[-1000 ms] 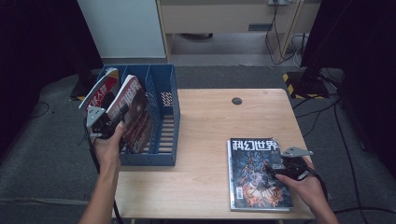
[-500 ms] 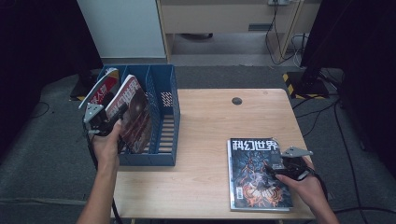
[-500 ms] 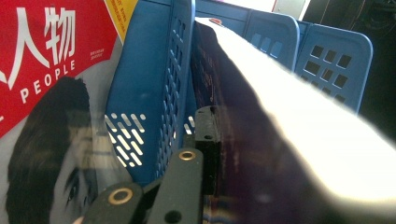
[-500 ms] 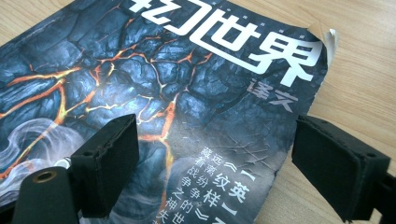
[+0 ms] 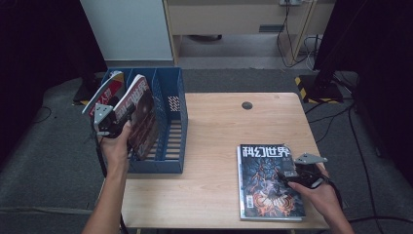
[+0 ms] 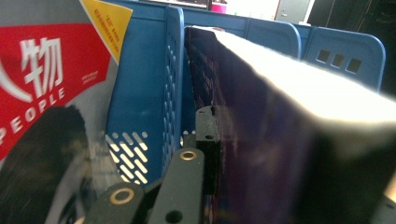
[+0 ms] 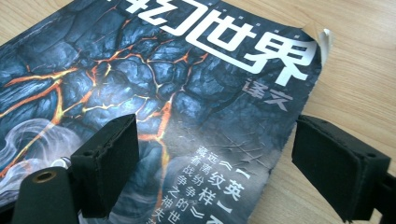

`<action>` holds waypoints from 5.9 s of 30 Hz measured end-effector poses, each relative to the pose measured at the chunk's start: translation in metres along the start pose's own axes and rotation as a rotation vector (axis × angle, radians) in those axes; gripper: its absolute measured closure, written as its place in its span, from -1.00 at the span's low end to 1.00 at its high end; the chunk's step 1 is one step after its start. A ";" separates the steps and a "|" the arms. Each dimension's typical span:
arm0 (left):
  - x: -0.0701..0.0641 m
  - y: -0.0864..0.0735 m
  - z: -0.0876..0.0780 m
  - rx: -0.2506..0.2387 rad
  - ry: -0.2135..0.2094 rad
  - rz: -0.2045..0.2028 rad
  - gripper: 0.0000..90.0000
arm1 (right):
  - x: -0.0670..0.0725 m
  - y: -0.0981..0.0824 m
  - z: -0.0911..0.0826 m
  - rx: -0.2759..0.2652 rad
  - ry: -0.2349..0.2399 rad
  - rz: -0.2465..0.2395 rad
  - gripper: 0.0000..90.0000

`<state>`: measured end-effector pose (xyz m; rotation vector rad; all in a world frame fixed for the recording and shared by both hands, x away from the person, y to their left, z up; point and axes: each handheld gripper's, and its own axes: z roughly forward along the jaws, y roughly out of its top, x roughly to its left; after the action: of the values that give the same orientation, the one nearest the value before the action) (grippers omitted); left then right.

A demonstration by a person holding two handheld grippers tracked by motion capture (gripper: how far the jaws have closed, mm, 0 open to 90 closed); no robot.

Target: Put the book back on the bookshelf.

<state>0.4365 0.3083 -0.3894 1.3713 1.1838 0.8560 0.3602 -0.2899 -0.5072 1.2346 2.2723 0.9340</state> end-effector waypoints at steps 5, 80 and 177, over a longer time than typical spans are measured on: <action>0.001 0.005 0.009 -0.029 0.001 -0.014 0.86 | 0.000 0.000 0.000 0.000 0.001 0.001 -0.66; -0.017 -0.054 -0.061 0.045 0.048 0.009 0.04 | 0.003 0.004 -0.002 -0.026 0.019 -0.009 -0.69; -0.220 -0.090 0.002 0.339 -0.465 0.287 -0.58 | -0.006 0.000 0.006 -0.021 0.008 0.061 -0.86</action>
<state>0.3670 0.0890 -0.4511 1.9272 0.8003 0.4953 0.3669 -0.2931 -0.5114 1.2998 2.2366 0.9838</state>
